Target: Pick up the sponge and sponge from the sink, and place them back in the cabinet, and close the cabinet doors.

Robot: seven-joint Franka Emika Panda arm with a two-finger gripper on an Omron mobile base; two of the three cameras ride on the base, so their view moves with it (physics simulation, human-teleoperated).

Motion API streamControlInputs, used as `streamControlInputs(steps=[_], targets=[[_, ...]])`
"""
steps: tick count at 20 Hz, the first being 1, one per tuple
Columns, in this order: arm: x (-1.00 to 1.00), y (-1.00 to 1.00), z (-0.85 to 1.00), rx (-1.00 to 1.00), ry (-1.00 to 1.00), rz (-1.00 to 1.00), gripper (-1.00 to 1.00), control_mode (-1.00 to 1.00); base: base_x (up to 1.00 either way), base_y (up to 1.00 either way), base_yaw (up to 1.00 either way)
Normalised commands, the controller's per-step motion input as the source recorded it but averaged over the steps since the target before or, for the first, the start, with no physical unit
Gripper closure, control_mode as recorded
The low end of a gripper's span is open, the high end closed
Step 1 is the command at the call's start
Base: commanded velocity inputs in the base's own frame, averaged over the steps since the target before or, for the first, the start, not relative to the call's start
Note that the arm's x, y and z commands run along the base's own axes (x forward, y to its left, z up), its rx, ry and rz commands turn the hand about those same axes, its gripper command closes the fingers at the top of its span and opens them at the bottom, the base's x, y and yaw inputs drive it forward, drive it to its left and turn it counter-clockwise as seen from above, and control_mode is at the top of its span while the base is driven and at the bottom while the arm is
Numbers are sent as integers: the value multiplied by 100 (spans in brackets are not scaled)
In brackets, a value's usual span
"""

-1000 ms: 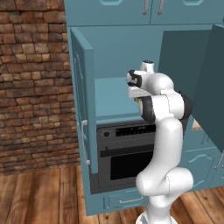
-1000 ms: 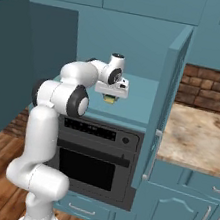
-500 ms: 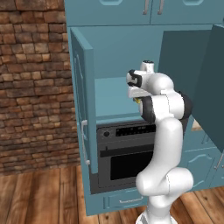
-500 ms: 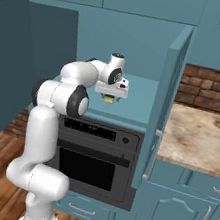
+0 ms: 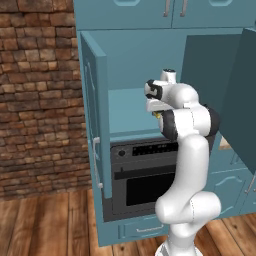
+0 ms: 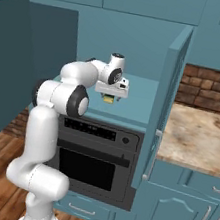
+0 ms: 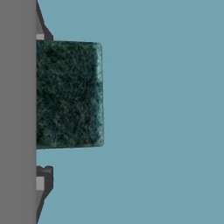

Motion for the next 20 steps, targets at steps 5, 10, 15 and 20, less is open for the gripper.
streamControlInputs(steps=[5,10,15,20], targets=[[-8,0,1,0,-2,0,-100,-100,0,0,0],[-15,0,2,0,-3,1,-100,-100,0,0,0],[-15,0,11,0,-3,0,-100,-100,0,0,0],[-27,0,12,0,-6,0,-100,-100,0,0,0]])
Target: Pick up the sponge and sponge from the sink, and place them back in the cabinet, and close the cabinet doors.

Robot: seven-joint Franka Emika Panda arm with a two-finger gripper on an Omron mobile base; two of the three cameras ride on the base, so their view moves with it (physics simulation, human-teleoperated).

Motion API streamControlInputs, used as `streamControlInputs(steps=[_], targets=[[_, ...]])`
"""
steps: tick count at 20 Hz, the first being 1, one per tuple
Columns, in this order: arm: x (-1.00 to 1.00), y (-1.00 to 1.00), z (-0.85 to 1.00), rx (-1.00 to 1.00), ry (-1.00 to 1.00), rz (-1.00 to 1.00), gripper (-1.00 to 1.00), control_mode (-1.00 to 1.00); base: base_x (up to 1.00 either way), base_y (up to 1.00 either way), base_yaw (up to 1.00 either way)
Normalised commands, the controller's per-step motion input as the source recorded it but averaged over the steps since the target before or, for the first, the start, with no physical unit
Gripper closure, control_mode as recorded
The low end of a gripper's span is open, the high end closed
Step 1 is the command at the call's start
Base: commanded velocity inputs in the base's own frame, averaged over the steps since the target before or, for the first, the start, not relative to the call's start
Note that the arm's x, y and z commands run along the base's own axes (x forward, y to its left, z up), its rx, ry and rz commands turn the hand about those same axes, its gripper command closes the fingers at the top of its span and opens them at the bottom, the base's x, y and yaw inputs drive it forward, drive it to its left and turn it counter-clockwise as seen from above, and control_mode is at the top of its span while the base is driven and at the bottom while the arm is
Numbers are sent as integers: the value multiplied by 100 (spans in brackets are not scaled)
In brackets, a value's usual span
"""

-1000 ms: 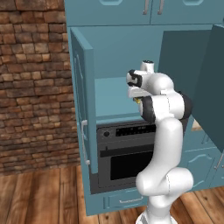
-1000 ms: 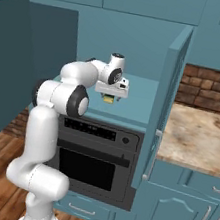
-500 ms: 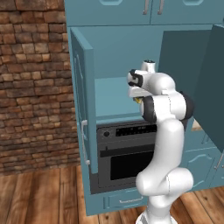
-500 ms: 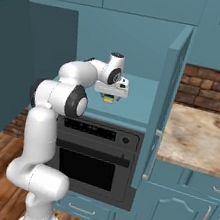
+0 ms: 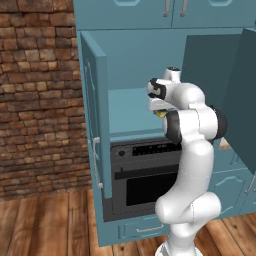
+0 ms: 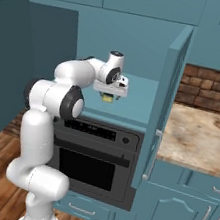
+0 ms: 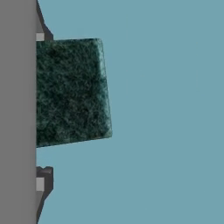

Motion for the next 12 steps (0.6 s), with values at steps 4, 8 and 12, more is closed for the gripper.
streamControlInputs(steps=[4,8,12], targets=[[-20,0,3,0,-6,2,-100,-100,0,0,0],[-12,1,9,0,-2,11,-100,-100,0,0,0],[18,5,0,0,0,3,-100,-100,0,0,0]])
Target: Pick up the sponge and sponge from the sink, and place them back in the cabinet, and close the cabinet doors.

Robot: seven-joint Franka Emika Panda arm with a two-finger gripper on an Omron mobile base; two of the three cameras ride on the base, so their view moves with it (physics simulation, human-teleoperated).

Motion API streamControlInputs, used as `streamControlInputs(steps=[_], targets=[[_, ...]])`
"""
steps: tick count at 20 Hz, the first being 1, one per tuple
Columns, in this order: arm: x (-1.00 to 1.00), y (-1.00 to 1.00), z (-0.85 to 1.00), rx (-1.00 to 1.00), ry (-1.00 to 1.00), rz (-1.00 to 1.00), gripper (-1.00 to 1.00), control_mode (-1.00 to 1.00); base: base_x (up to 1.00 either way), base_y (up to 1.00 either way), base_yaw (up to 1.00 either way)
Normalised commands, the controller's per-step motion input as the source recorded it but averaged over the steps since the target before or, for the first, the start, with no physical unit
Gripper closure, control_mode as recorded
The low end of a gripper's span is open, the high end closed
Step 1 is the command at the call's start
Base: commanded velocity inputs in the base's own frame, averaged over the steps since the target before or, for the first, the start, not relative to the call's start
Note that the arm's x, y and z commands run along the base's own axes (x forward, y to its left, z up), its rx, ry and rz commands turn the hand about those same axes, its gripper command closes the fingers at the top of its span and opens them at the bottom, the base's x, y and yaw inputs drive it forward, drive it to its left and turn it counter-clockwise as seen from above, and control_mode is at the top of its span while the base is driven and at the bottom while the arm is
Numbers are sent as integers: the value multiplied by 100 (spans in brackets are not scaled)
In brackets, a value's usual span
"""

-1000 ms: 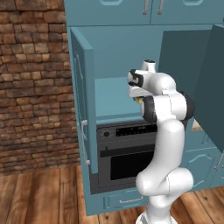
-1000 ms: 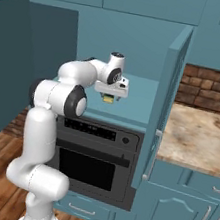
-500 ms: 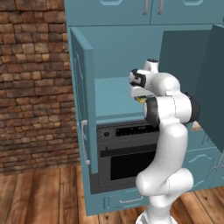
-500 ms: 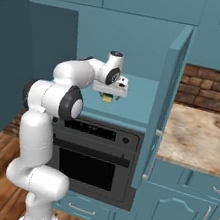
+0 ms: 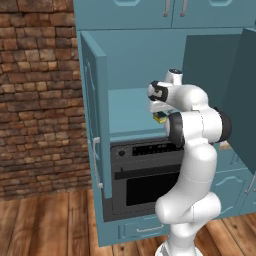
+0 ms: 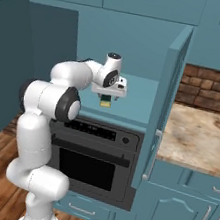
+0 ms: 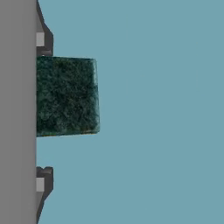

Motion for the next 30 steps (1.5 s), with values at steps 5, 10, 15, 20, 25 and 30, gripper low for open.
streamControlInputs(steps=[5,10,15,20,25,30], targets=[[20,0,1,0,0,0,-100,-100,0,0,0],[-10,0,16,0,-2,0,-100,-100,0,0,0],[-42,0,23,0,-5,0,-100,-100,0,0,0],[-58,0,18,0,-5,0,-100,-100,0,0,0],[-69,0,2,0,-3,0,-100,-100,0,0,0],[-72,0,12,0,-2,0,-100,-100,0,0,0]])
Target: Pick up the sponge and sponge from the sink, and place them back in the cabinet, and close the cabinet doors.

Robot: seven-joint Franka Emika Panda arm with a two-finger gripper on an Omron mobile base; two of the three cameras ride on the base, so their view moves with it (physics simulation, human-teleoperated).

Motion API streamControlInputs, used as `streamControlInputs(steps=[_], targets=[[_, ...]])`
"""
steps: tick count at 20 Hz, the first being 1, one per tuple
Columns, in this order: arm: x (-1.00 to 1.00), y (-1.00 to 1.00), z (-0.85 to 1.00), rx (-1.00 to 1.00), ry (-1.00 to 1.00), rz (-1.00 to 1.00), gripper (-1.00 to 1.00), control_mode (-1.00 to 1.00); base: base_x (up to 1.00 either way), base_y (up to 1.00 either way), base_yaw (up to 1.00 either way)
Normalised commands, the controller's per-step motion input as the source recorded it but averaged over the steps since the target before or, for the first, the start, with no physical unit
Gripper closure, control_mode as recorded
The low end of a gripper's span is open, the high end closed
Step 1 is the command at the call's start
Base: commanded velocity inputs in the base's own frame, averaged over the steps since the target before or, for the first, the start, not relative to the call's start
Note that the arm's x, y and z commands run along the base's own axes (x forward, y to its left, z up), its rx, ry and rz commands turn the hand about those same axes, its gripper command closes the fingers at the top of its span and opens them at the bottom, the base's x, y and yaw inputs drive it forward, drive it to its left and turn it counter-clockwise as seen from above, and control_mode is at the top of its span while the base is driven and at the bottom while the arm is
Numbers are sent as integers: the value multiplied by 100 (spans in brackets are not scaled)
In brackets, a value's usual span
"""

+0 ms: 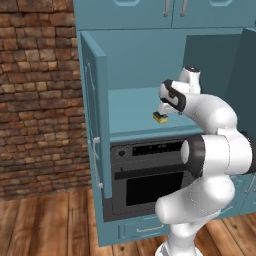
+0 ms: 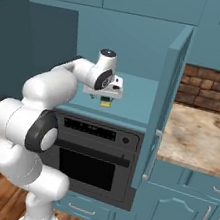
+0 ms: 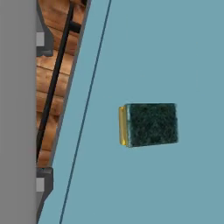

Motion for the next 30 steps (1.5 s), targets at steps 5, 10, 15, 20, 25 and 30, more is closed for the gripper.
streamControlInputs(steps=[5,10,15,20,25,30], targets=[[-79,0,21,0,-2,0,-100,-100,0,0,0],[-80,0,26,0,0,0,-100,-100,0,0,0],[-79,0,30,0,0,0,-100,-100,0,0,0],[-65,10,18,-3,0,0,-100,-100,0,0,0],[-58,18,23,-2,0,-3,-100,-100,0,0,0],[-58,18,16,0,0,-5,-100,-100,0,0,0]])
